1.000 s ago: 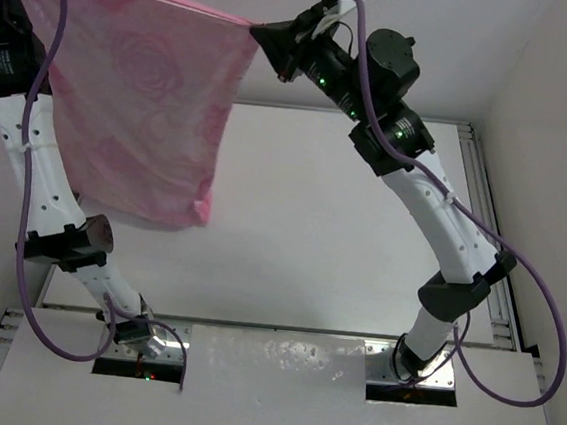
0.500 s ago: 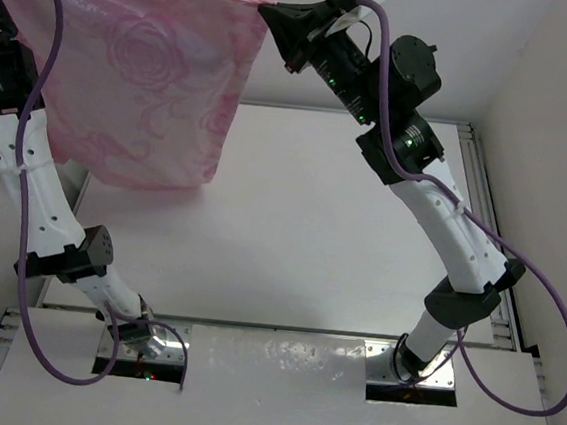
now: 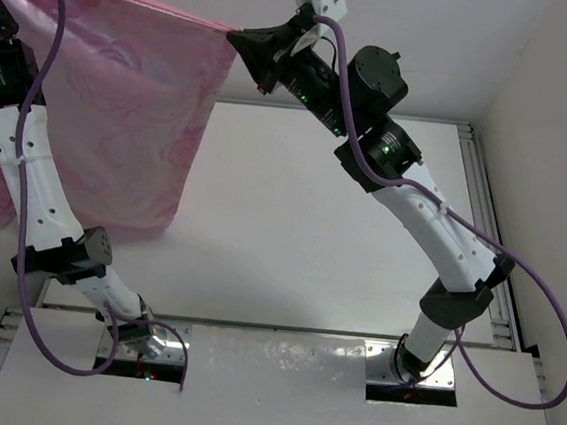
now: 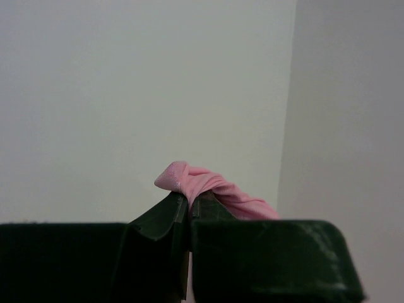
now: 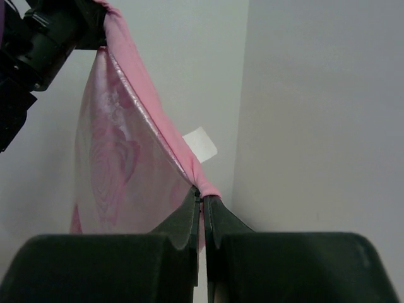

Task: Put the pillow into the pillowcase

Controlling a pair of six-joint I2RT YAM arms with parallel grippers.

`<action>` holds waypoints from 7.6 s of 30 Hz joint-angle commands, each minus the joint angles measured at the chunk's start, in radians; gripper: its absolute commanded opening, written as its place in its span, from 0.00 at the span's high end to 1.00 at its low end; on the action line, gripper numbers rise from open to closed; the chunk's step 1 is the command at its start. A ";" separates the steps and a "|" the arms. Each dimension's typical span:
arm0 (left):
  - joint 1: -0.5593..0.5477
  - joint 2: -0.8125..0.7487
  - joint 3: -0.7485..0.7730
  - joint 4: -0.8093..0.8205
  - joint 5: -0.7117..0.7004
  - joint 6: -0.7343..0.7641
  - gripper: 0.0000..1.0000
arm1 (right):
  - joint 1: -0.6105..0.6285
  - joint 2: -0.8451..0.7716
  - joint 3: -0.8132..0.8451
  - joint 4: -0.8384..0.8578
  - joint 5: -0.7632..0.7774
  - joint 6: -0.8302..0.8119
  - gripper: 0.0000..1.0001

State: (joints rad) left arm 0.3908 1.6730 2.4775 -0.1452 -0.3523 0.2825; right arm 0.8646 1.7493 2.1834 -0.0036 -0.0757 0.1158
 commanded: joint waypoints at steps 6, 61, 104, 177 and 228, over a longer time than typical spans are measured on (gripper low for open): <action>-0.303 0.185 -0.215 0.030 0.153 0.024 1.00 | -0.182 -0.175 -0.319 -0.171 0.203 0.258 1.00; -0.613 0.146 0.090 0.197 0.302 0.182 1.00 | -0.389 -0.109 -0.459 -0.050 -0.317 0.040 0.01; -0.777 0.050 0.021 0.090 0.220 0.371 1.00 | 0.065 -0.156 -0.766 0.105 0.426 -0.077 0.01; -0.460 -0.124 -0.396 -0.589 0.942 0.086 1.00 | -0.308 -0.238 -0.197 0.180 0.344 -0.176 1.00; -0.093 0.031 0.336 0.013 0.503 -0.166 1.00 | -0.116 -0.337 -0.079 0.386 0.146 -0.330 1.00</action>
State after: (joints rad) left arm 0.2367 1.7306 2.6843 -0.3008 0.2977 0.1455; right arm 0.7467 1.4788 1.9949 0.2016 0.0620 -0.2005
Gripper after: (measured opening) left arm 0.009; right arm 0.002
